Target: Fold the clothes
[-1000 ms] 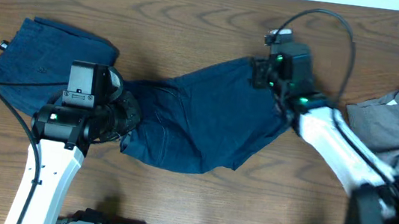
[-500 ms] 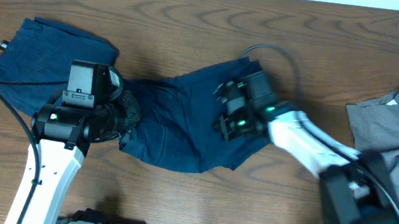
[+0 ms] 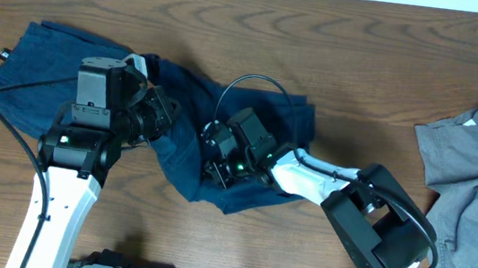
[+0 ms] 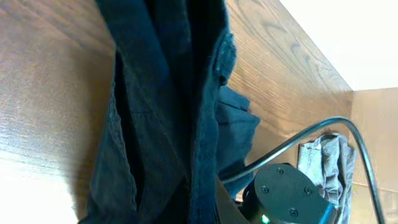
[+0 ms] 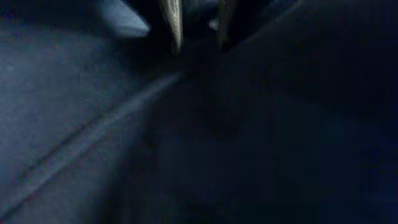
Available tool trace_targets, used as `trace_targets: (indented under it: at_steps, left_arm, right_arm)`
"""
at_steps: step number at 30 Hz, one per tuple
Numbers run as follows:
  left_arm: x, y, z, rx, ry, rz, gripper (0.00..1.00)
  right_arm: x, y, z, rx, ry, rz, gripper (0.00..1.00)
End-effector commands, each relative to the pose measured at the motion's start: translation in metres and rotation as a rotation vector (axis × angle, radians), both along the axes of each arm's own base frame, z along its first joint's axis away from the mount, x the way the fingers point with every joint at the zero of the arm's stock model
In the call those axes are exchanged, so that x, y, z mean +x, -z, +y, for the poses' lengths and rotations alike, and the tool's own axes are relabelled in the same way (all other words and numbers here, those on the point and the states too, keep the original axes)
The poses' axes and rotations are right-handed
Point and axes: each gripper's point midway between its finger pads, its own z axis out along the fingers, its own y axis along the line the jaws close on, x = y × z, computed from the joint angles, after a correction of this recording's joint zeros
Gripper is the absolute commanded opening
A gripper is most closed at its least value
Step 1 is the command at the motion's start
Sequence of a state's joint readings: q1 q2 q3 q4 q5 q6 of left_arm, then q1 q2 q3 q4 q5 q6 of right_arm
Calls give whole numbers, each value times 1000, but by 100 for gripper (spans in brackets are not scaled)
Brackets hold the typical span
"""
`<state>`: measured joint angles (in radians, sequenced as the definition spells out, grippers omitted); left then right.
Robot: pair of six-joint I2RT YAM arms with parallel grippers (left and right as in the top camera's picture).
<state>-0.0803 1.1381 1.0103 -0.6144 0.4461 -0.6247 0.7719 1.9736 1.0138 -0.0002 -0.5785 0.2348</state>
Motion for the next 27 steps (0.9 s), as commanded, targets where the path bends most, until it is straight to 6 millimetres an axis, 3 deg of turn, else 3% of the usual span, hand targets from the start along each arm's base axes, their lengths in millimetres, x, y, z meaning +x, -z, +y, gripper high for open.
trace_targets:
  at_steps: [1, 4, 8, 11, 14, 19, 23, 27]
  left_arm:
    - [5, -16, -4, -22, 15, -43, 6]
    - [4, -16, -4, -21, 15, -41, 6]
    - [4, -14, -4, -19, 17, -38, 6]
    - [6, -10, -4, -18, 17, -24, 6]
    - [8, -4, -4, -17, 17, -3, 6]
    - [11, 6, -14, -16, 45, 22, 6]
    - [15, 1, -33, -24, 95, -18, 6]
    - [21, -16, -63, -69, 146, -96, 6]
  right_arm:
    - [17, -4, -7, -22, 53, -20, 25]
    - [46, -16, -42, -118, 167, -55, 29]
    - [80, -38, -119, -252, 331, -88, 29]
    - [82, -35, -173, -357, 415, -26, 28]
    - [75, -22, -209, -429, 450, 50, 27]
    - [71, 4, -234, -467, 487, 103, 25]
    - [63, 28, -236, -492, 477, 146, 25]
    - [40, 47, -232, -516, 457, 248, 21]
